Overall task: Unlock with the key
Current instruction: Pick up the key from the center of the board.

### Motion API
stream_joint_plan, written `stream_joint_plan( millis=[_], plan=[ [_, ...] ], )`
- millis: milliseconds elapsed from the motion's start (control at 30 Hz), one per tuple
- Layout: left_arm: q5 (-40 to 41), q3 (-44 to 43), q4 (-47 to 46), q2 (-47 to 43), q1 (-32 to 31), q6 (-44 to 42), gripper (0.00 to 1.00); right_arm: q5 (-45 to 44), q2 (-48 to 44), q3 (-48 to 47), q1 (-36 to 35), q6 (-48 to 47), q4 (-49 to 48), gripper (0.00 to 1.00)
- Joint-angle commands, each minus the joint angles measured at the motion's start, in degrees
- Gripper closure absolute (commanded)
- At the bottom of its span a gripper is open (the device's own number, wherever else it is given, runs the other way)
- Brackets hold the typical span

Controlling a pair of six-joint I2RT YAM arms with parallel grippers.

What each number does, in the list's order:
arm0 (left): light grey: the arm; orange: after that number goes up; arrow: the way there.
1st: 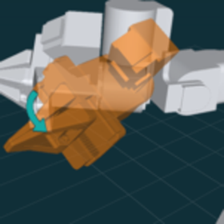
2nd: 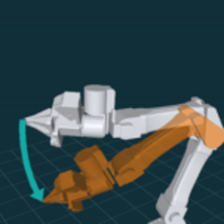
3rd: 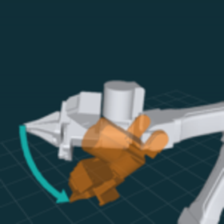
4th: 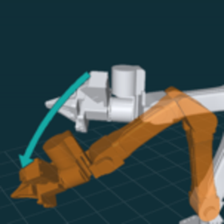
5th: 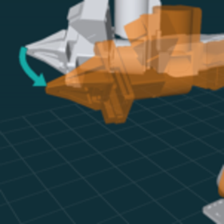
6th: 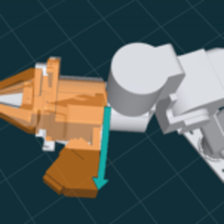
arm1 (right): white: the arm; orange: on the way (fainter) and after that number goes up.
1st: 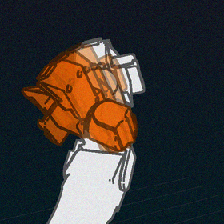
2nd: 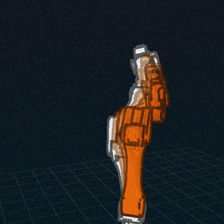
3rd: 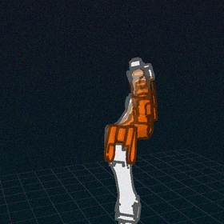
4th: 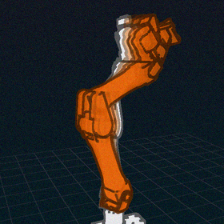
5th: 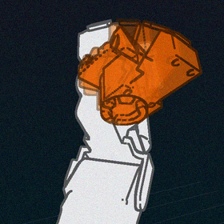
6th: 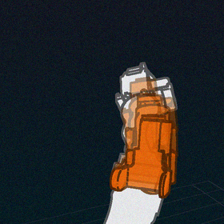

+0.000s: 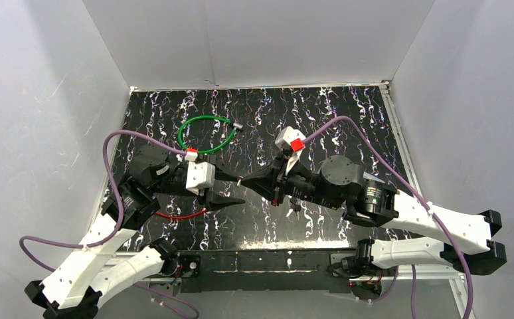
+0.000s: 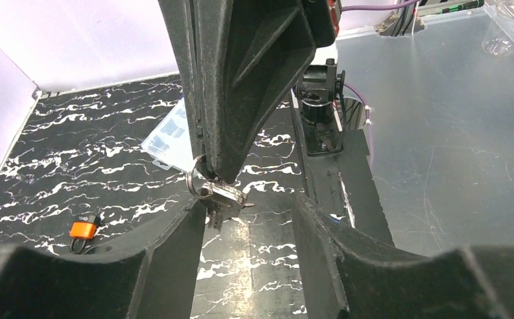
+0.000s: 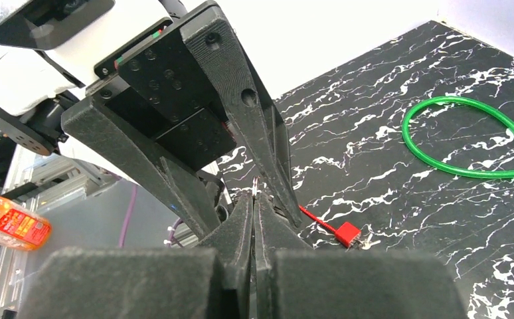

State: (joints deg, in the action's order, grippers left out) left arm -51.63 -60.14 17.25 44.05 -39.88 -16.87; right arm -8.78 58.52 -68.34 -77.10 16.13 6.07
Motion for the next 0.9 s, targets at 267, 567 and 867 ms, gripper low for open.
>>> stream_joint_plan(
  millis=[267, 567, 867],
  plan=[
    [3.2, -2.4, 1.7, 0.0, -0.4, -0.2, 0.95, -1.5, -1.3, -2.4, 0.3, -2.0, 0.0, 0.99],
    [2.9, -2.2, 2.4, 0.1, -0.4, -0.1, 0.98, -3.7, -3.0, -2.1, 0.2, -2.8, 3.4, 0.98],
    [1.5, -4.7, 3.0, 2.6, -0.4, 7.5, 1.00, -1.5, -4.7, 0.9, 0.2, 0.3, 3.4, 0.31]
  ],
)
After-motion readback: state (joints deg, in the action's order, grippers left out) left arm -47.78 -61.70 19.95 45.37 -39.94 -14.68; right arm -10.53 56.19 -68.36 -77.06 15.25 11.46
